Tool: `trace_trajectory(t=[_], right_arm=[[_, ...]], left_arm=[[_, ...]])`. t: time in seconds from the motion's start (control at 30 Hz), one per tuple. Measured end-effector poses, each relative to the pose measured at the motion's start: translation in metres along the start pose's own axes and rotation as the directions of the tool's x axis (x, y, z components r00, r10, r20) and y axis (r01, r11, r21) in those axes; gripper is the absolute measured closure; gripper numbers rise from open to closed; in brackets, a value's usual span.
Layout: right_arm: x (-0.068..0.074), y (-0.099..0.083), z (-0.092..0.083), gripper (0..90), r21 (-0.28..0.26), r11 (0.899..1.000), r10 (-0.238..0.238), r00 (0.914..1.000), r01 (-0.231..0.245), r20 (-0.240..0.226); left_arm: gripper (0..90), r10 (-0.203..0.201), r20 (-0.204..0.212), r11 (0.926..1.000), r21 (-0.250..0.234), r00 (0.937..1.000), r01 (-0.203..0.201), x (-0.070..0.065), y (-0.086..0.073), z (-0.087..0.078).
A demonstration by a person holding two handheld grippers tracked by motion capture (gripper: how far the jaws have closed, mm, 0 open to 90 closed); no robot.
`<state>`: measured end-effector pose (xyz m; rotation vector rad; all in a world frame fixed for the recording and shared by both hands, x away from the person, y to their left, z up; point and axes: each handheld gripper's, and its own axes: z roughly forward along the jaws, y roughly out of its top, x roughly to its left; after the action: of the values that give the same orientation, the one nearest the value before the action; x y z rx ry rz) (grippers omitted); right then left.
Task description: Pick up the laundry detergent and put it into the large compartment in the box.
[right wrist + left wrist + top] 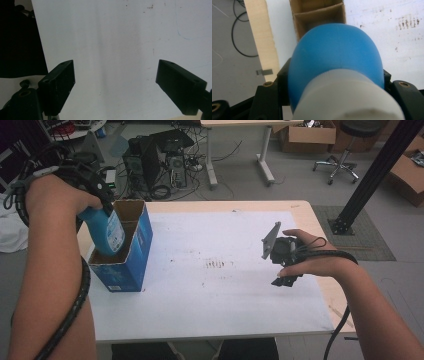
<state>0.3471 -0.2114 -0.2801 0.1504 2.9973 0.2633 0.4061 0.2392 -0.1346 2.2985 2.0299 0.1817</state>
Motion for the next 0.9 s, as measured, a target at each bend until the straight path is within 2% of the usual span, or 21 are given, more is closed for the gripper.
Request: trace_trajectory(t=[0.3,0.9], right_arm=[[0.0,0.001,0.001,15.9,-0.003,1.0,0.004,1.0,-0.004,0.002],[-0.002,-0.002,0.003,15.9,0.0,1.0,0.008,1.0,-0.008,-0.004]], left_arm=[[39.6,-0.007,0.006,0.9998,0.02,1.0,0.007,0.006,0.0,0.028],[39.6,-0.01,0.015,0.9991,0.041,0.9998,0.01,0.008,0.004,0.082]])
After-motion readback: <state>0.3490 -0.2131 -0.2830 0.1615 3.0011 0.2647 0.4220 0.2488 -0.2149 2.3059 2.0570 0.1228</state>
